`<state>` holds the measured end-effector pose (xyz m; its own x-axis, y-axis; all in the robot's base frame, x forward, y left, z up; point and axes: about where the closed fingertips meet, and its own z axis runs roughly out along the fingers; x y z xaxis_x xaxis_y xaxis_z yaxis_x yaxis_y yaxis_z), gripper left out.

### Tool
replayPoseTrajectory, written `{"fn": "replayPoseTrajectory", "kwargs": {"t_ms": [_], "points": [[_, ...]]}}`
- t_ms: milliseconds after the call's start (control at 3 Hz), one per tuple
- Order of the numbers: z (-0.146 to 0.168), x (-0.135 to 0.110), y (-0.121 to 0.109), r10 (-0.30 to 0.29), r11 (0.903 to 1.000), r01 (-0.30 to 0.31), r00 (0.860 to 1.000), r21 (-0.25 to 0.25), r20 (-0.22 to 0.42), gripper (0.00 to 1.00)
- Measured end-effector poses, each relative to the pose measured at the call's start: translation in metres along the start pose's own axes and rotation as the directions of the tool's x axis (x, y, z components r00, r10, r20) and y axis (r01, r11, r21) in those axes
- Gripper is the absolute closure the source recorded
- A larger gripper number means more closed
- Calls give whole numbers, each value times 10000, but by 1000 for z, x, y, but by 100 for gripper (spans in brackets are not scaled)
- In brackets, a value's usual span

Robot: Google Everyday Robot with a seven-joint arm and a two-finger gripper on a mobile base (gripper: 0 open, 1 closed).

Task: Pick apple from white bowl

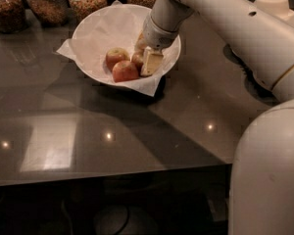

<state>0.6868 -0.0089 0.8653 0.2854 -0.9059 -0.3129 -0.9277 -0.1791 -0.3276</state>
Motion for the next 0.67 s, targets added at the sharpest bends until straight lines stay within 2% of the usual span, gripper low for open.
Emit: {"fn": "replayPoseTrajectory", "kwargs": {"t_ms": [333, 667], "points": [[1, 3, 2, 55, 10000, -56, 9999, -78, -120, 65], [-17, -3, 5, -102, 9999, 101, 9996, -46, -267, 89]]}}
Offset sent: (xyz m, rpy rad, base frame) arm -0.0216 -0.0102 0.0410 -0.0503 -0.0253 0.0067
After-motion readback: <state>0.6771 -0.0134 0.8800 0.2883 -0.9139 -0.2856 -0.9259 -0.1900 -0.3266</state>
